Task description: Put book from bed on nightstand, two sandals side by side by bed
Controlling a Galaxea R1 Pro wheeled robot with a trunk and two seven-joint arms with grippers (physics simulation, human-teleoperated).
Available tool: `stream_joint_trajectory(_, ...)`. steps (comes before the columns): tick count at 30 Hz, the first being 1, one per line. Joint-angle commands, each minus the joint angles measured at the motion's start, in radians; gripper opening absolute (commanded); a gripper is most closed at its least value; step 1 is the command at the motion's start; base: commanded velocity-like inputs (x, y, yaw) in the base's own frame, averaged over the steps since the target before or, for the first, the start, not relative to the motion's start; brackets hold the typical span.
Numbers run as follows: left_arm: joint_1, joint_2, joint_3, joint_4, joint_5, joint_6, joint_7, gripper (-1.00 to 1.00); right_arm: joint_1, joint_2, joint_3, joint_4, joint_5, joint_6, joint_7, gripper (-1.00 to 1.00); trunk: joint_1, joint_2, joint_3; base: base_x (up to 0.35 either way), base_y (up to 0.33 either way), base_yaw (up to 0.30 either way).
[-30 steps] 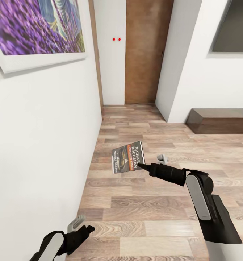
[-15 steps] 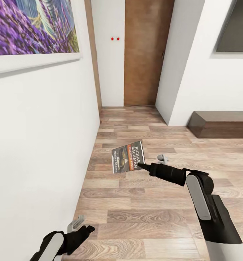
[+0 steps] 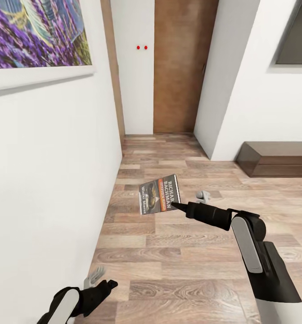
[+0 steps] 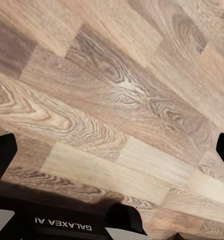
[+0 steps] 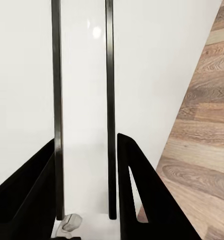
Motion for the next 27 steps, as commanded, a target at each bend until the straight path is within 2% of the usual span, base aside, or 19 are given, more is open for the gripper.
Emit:
stream_joint_trajectory(1,-0.001,0.001,-0.002,-0.001,0.011,0.000,0.010,1.00,-0.001,0.000,-0.001,-0.001,0.000,0.005,0.010,-1.00,0.000,0.000,-0.001,0.326,-0.004,0.000)
stream_joint_trajectory(10,-0.001,0.001,-0.002,-0.001,0.011,0.000,0.010,1.00,-0.001,-0.001,-0.001,-0.001,0.000,0.005,0.010,-1.00,0.000,0.000,-0.001,0.326,-0.002,-0.059)
stream_joint_trajectory(14,0.000,0.000,-0.002,0.000,0.011,0.000,0.009,1.00,0.000,-0.001,-0.057,-0.001,-0.003,0.005,0.010,-1.00,0.000,0.000,-0.001,0.326,0.000,-0.238)
stream_joint_trajectory(17,0.000,-0.001,-0.002,0.000,0.006,0.000,0.009,1.00,-0.001,-0.001,-0.072,-0.001,-0.003,0.005,0.010,-1.00,0.000,0.000,-0.001,0.326,0.000,-0.256)
stream_joint_trajectory(19,0.000,-0.003,-0.002,0.000,-0.019,0.000,0.009,1.00,-0.001,-0.001,-0.081,-0.001,-0.003,0.005,0.010,-1.00,0.000,0.000,-0.001,0.326,0.000,-0.263)
stream_joint_trajectory(24,0.000,-0.006,-0.002,0.001,-0.041,-0.001,0.008,1.00,-0.002,-0.001,-0.086,-0.001,-0.003,0.005,0.010,-1.00,0.000,0.000,-0.001,0.326,0.000,-0.266)
stream_joint_trajectory(25,0.000,-0.007,-0.002,0.003,-0.048,-0.021,-0.018,1.00,-0.004,-0.002,-0.102,-0.001,-0.002,0.005,0.009,-1.00,0.000,0.000,-0.001,0.326,0.000,-0.268)
stream_joint_trajectory(27,0.000,-0.007,-0.003,0.003,-0.049,-0.033,-0.031,1.00,-0.003,-0.010,-0.108,-0.001,-0.001,0.005,0.008,-1.00,0.000,0.000,-0.001,0.326,0.000,-0.268)
